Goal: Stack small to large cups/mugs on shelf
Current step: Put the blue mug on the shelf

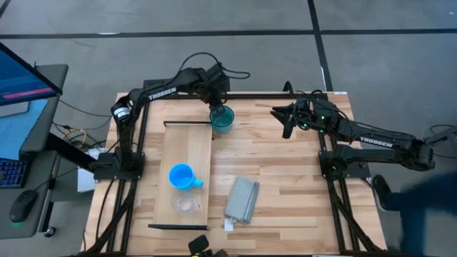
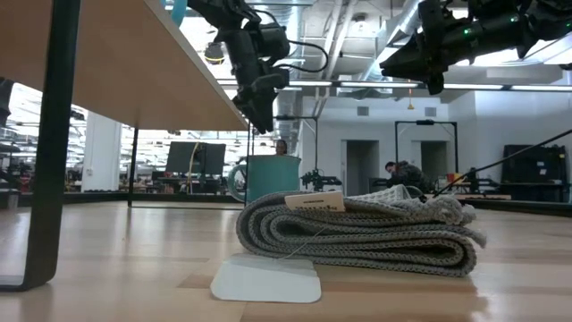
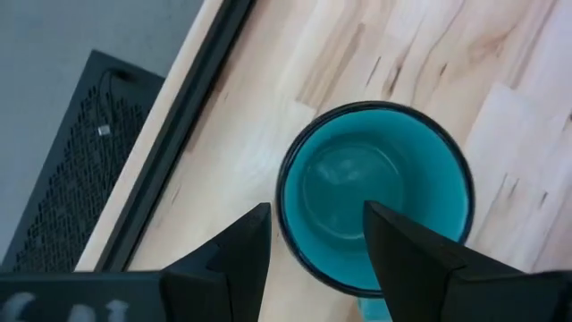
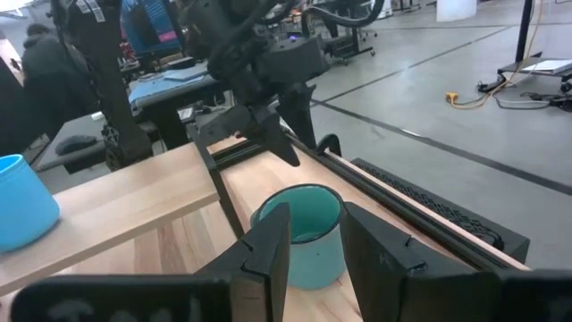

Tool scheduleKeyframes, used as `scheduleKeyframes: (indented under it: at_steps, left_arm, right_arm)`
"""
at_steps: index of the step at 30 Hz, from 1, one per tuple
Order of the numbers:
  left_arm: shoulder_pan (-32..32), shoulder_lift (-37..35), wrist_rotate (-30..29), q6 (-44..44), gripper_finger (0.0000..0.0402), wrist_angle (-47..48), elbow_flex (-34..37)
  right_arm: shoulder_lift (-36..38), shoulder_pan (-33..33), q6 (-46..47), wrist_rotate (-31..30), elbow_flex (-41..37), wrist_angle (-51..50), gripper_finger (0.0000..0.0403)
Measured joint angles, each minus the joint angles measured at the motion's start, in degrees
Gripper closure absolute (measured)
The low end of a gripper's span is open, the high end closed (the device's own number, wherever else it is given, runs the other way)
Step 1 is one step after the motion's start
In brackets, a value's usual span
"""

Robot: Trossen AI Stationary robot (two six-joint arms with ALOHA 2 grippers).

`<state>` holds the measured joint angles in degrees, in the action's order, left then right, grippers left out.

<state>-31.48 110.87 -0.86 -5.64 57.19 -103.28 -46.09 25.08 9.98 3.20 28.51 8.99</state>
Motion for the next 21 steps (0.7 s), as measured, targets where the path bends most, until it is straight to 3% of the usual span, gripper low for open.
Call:
scheduleKeyframes:
  at_steps: [14, 21]
  left_arm:
    - [1.12, 3.19, -0.55, 3.63, 0.0231, 0.88, 0.09]
    - [1.92, 7.01, -4.81, 4.77, 0.0231, 2.09, 0.09]
  right_arm:
    - [0.00, -0.36, 0.52, 0.02, 0.00, 0.02, 0.0280]
    - [0.02, -2.24, 0.59, 0.00, 0.00, 0.52, 0.0280]
